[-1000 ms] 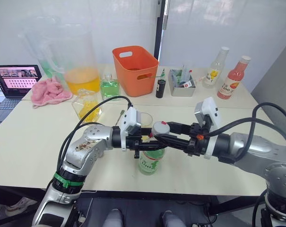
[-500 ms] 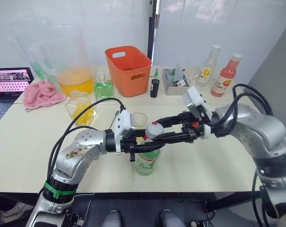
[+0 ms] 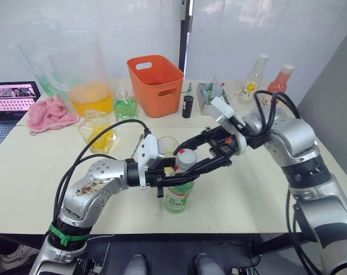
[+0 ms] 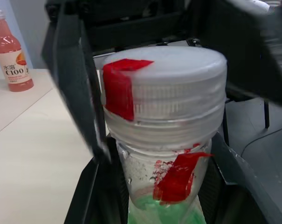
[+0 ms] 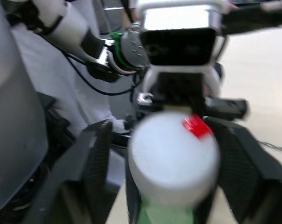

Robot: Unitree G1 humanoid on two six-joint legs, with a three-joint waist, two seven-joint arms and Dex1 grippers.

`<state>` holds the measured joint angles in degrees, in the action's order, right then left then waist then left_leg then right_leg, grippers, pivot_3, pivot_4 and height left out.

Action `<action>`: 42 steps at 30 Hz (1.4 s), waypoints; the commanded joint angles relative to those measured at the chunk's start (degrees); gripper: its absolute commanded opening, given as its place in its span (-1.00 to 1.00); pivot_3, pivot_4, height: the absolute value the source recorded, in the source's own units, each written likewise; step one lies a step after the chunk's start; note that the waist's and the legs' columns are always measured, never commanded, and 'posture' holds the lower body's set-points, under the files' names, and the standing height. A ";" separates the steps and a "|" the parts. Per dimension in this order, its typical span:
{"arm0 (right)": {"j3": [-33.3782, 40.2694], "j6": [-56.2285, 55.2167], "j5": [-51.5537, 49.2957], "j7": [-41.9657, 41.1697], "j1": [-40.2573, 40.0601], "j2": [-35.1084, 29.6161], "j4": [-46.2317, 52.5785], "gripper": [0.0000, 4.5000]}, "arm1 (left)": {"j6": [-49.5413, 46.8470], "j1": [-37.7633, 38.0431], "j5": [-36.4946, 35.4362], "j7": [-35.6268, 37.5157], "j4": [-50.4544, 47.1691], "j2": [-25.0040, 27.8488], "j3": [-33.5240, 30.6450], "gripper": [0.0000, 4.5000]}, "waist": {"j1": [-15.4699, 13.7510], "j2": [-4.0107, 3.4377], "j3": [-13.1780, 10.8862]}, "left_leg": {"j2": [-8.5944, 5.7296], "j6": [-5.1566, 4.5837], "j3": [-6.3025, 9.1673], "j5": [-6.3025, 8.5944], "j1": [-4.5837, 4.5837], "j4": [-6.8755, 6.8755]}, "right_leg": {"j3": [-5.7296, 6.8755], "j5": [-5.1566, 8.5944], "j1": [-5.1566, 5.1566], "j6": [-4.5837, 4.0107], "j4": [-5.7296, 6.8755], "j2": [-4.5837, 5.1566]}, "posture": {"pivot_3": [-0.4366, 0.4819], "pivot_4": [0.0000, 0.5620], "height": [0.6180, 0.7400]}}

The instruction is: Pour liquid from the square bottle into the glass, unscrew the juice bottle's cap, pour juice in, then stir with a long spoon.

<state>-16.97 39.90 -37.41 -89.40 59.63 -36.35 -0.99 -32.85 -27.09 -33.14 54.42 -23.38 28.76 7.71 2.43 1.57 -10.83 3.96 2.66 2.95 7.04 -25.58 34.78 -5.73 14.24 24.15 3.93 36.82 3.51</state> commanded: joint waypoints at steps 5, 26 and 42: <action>8.88 4.07 -4.09 6.11 -1.26 -1.96 9.18 1.00 | -0.47 -0.31 0.45 -0.82 0.82 0.52 0.37 -0.41 | -0.08 0.00 0.00 | 0.00 0.00 0.00 0.00 0.00 0.01 | 0.02 0.04 -0.01 -0.04 -0.02 0.00 | -0.05 -0.47 0.98; 28.68 27.73 -22.10 59.37 -22.20 1.21 40.00 1.00 | 2.45 -4.85 1.20 4.76 8.29 -1.33 3.18 -0.42 | -0.56 0.02 0.02 | -0.01 0.00 -0.01 0.00 0.01 0.07 | -0.03 0.06 -0.09 -0.12 -0.09 0.02 | -0.05 -0.47 0.98; 25.50 26.33 -26.74 60.85 -24.62 -3.10 39.43 -0.26 | 2.71 -4.43 1.69 4.15 7.97 -1.74 3.02 -0.42 | -1.00 0.03 0.02 | -0.01 0.00 -0.02 0.00 0.01 0.07 | -0.03 0.07 -0.12 -0.14 -0.16 0.02 | -0.05 -0.47 0.98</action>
<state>8.96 66.58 -63.53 -27.58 35.20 -38.58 38.44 -30.12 -31.95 -32.85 59.39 -15.18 26.90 10.14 1.44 1.60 -10.81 3.96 2.66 2.94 7.04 -25.57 34.85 -5.77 14.31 24.03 3.80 36.66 3.53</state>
